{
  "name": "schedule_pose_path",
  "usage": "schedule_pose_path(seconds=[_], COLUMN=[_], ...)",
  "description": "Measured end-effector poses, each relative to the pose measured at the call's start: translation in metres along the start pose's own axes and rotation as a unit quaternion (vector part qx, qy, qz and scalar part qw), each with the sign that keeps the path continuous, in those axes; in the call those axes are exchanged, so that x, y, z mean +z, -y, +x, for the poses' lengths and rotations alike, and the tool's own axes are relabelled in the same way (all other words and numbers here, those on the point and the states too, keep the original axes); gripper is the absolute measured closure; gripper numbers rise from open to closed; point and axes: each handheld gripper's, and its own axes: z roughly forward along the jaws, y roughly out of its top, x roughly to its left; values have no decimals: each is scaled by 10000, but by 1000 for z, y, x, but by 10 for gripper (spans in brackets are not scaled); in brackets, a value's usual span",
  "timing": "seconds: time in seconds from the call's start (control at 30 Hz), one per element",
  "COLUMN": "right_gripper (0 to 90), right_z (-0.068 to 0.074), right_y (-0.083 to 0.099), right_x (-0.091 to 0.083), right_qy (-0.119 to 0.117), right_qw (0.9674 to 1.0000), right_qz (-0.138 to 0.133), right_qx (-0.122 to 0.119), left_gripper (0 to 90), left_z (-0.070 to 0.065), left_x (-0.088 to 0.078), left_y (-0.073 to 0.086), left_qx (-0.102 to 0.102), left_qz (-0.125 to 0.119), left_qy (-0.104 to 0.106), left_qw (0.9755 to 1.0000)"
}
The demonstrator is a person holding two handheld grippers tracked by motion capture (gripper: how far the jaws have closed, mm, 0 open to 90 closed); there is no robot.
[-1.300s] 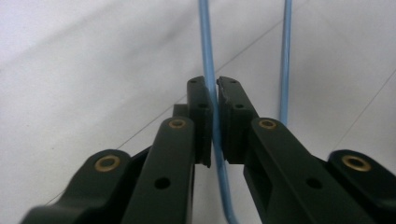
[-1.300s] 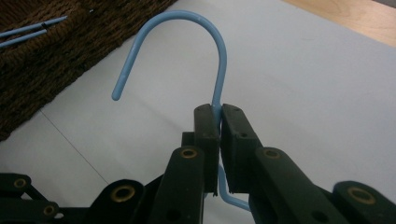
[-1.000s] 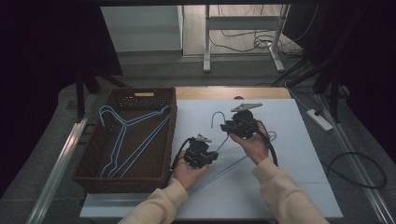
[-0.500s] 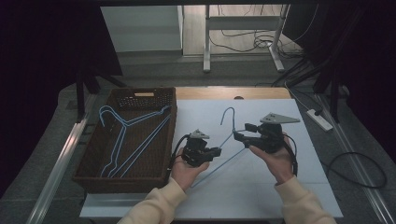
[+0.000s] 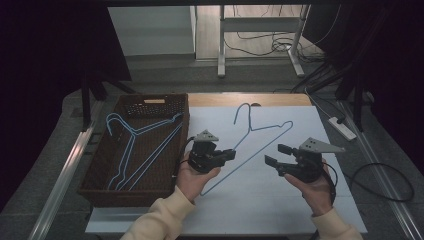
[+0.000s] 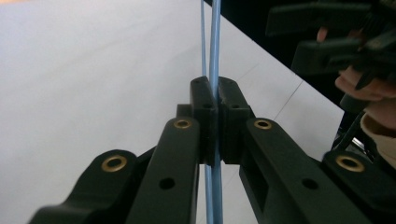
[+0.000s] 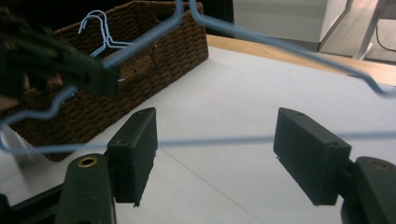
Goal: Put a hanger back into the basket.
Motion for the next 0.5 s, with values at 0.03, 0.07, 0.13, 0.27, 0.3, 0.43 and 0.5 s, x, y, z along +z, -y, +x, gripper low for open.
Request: schedule_pose_path(seconds=[0.03,0.07,0.13,0.27,0.3,0.43,0.5], right_gripper=[291,291,285,273,270,265,262], right_z=[-3,-3,-7,-14,-15,-20,-23], right_y=[5,5,10,19,21,30,36], right_x=[-3,-3,-4,-5,-4,-2,1], right_qy=[32,32,80,148,174,244,297], right_qw=[10000,10000,10000,9998,9998,9995,9991], right_qz=[-7,-7,17,80,94,192,284], right_qx=[20,20,44,80,93,106,135], left_gripper=[867,867,867,867,867,867,867], left_z=[1,1,3,5,6,10,12], left_x=[-5,-5,-14,-28,-32,-47,-55], left_y=[-3,-3,-6,-10,-11,-13,-13], left_qx=[17,17,39,73,92,89,114], left_qz=[-36,-36,-98,-208,-243,-400,-453], left_qy=[-18,-18,-47,-72,-89,-138,-173], left_qw=[10000,10000,9999,9997,9996,9991,9988])
